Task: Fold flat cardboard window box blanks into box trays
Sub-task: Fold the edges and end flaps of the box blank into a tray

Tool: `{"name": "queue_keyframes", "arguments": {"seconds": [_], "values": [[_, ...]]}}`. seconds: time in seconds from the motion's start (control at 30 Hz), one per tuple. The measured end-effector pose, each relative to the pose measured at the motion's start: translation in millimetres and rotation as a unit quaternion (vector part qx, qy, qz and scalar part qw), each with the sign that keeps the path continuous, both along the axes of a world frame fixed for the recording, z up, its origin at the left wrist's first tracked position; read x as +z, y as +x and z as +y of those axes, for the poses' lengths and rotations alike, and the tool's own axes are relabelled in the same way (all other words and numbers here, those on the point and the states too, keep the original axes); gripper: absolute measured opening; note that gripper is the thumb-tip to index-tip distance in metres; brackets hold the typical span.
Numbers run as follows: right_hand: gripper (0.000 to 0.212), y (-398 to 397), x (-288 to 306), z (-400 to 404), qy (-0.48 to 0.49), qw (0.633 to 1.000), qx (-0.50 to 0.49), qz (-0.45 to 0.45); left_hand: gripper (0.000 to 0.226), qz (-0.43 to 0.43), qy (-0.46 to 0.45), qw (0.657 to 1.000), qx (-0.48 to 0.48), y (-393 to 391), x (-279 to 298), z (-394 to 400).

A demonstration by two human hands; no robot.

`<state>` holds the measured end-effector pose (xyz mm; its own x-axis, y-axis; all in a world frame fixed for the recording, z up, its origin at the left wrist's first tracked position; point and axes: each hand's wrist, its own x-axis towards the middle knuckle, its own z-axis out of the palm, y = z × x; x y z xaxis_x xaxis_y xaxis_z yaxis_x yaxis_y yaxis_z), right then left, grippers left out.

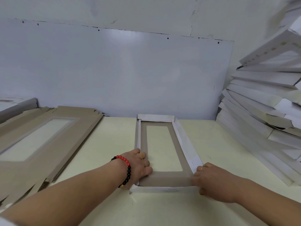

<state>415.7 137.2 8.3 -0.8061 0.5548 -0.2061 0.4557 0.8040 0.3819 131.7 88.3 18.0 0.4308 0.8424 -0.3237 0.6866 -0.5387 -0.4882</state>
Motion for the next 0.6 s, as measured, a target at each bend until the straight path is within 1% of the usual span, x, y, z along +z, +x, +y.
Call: {"name": "queue_keyframes", "arguments": {"seconds": [0.27,0.4,0.6], "values": [[0.020,0.7,-0.4,-0.3,-0.006,1.000,-0.005,0.001,0.051,0.025,0.004,1.000,-0.018,-5.7,0.6,6.0],[0.021,0.9,-2.2,0.8,-0.011,1.000,-0.009,0.010,0.051,-0.013,-0.001,1.000,-0.016,-12.5,-2.3,7.7],[0.022,1.6,-2.6,1.4,-0.016,1.000,-0.010,0.022,0.042,-0.063,-0.004,0.998,-0.020,-19.6,-6.9,2.4]]}}
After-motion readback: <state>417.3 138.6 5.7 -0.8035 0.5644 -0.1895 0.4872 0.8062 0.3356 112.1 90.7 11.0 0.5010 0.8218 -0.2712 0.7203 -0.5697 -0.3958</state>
